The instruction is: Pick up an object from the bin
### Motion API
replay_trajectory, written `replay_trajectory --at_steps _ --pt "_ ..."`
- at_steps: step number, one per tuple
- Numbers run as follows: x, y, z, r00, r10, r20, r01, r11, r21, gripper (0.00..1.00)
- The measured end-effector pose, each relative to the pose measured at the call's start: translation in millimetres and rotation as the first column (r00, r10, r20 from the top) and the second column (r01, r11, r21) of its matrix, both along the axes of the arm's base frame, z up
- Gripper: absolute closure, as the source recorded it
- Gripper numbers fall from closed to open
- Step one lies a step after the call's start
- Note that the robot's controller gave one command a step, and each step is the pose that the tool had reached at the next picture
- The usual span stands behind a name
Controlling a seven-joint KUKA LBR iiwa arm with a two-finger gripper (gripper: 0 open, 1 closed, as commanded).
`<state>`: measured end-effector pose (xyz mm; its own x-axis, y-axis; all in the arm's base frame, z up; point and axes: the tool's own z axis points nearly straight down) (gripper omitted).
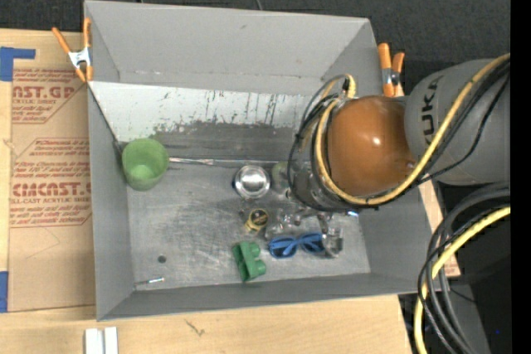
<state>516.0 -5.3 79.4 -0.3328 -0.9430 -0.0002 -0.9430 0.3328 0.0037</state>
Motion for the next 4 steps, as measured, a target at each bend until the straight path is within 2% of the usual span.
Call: replay_trajectory --at_steps 1,2,3,4 --pt "1.0 1 2 1.000 0.000 0.003 0.000 1.000 0.001 1.00" --pt "-4.8 -15 155 0.964 0.265 0.010 -0.265 0.964 -0.001 1.00" --pt "-5.7 -14 151 0.964 0.265 0.005 -0.265 0.964 0.002 0.00" --pt "-15.6 51 15 0.895 0.446 0.004 -0.446 0.895 0.003 0.00"
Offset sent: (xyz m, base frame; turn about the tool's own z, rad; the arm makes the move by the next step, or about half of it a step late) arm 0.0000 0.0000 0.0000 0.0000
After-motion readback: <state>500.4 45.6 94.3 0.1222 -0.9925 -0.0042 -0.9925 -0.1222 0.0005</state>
